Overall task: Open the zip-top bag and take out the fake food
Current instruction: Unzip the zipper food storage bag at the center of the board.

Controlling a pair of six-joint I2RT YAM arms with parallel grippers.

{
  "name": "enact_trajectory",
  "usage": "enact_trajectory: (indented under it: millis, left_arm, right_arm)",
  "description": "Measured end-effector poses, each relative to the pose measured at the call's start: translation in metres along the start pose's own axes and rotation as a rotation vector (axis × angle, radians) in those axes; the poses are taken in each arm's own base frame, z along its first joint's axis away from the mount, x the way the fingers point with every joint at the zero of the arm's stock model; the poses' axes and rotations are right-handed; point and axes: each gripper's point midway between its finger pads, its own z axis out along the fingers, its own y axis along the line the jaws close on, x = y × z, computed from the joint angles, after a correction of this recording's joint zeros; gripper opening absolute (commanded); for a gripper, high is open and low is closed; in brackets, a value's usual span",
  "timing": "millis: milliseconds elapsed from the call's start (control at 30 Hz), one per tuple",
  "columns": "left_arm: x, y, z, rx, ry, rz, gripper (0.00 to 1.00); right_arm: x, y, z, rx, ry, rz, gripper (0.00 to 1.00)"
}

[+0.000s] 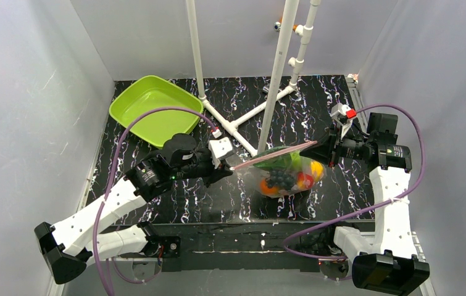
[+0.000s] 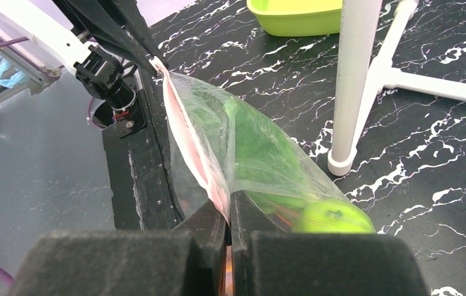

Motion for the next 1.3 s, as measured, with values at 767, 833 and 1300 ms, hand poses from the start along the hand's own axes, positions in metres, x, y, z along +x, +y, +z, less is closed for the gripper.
enact_trajectory:
  millis: [767,833,1300]
  left_arm:
    - [-0.032,-0.012,-0.023,-0.007,-0.128,-0.333,0.98]
    - [-0.037,-0.012,-0.026,-0.007,-0.141,-0.337,0.98]
    - [-0.037,-0.023,0.006,0.132,-0.043,-0.355,0.97]
  right_arm:
    - [0.01,0.006,-0.007,0.048,0.039,-0.137,0.01]
    - [0.014,0.009,-0.008,0.045,0.048,-0.152,0.01]
    - [0.048,0.018,-0.01,0.037,0.111,-0.134,0.01]
